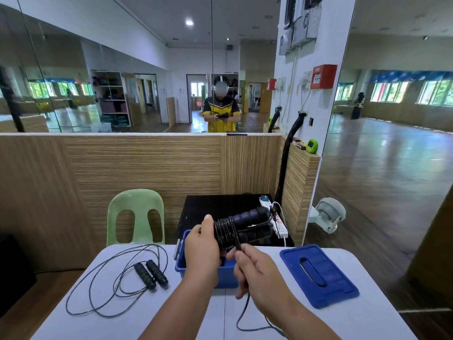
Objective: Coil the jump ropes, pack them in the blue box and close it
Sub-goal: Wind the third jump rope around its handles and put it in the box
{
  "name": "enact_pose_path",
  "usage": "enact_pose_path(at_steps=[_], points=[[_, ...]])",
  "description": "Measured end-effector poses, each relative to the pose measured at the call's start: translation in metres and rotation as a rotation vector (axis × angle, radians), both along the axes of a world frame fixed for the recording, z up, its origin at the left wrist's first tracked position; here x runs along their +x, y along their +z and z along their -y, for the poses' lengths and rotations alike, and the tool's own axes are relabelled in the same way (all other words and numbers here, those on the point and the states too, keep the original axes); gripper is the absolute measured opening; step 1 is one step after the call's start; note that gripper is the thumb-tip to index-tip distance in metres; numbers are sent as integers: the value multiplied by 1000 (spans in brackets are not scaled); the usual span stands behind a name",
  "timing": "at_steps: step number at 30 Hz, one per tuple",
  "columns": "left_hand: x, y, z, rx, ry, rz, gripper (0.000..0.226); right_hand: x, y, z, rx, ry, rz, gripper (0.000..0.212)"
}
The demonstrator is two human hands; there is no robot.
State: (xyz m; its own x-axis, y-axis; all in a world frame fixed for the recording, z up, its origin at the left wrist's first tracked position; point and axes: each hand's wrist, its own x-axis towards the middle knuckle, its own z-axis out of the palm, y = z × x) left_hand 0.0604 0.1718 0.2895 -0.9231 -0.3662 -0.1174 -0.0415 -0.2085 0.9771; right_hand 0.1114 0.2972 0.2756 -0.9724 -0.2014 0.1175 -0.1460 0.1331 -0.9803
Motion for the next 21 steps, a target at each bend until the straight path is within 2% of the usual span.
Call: enact_pose_path(at_steps=[6,10,16,18,20,21], points=[[6,9,0,4,-59,47,38,-4,-11,-13,-64,26,-30,25],[13,14,1,89,-110,137,41,-14,-17,-21,25,44,-50,27],[23,20,13,94,-302,241,40,-31,-9,-49,317,142,-152,15],[25,21,17,74,-366,253,38,-41,0,-60,361,115,-210,22],[24,22,19,51,-406,259,37,-59,9,-69,619,116,-347,10],[24,24,20,39,-422,260,37,-66,16,-73,746,128,-356,3]])
